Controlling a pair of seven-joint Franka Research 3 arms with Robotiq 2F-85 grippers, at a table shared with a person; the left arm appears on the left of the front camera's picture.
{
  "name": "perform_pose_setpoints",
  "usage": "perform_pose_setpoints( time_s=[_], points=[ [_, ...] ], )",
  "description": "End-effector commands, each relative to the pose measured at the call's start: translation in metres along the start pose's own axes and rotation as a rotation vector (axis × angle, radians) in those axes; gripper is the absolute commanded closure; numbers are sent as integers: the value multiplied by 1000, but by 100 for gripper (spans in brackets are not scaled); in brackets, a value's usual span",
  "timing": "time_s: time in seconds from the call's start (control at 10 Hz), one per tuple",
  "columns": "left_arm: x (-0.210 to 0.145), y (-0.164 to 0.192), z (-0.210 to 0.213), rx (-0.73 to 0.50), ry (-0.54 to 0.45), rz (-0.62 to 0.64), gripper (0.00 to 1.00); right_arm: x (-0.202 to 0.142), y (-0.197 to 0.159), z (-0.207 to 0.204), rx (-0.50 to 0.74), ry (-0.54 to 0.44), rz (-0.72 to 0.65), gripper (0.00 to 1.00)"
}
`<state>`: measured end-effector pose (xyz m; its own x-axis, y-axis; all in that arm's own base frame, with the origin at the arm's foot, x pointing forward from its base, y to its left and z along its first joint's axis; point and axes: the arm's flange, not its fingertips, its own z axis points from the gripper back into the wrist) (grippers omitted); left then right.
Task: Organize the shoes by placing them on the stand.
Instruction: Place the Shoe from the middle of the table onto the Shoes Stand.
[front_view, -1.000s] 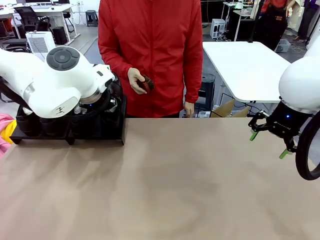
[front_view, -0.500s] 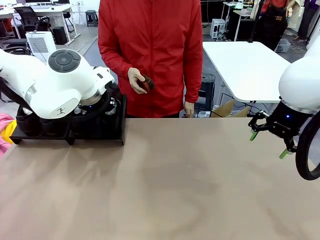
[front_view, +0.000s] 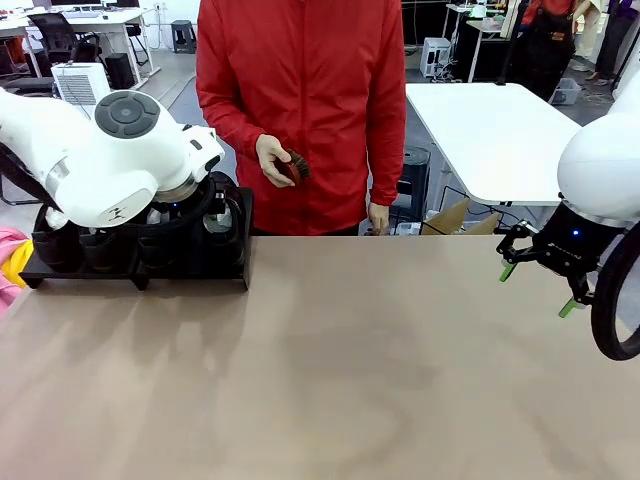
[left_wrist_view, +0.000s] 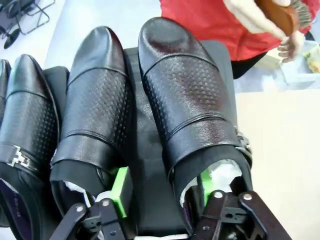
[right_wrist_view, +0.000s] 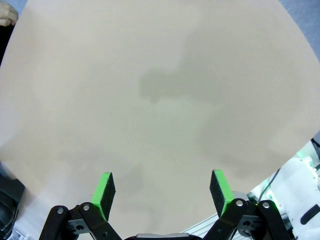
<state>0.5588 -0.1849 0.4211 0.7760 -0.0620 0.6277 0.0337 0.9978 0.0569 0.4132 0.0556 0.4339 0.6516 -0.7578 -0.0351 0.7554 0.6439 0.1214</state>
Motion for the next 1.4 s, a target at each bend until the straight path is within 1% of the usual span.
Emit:
perform_pose_setpoints(
  time_s=[0.0,0.1,0.2,0.3,0.4,0.5,0.6,1.3],
  points=[
    [0,-7,18,31,-43,-7,19,2,-2,1,1,-4,20,0],
    [-2,-10,35,32,-55,-4,19,2,-2,1,1,-4,20,0],
    [-2,-12,48,14,-21,29,19,2,-2,1,1,-4,20,0],
    [-4,-12,62,7,-18,40,19,2,-2,1,1,-4,20,0],
    [-5,-13,77,24,-29,44,19,2,-2,1,1,-4,20,0],
    [-7,-13,96,55,-15,48,19,2,-2,1,1,-4,20,0],
    [1,-17,60,7,-36,21,19,2,-2,1,1,-4,20,0],
    [1,-17,60,7,-36,21,19,2,-2,1,1,-4,20,0]
  ],
)
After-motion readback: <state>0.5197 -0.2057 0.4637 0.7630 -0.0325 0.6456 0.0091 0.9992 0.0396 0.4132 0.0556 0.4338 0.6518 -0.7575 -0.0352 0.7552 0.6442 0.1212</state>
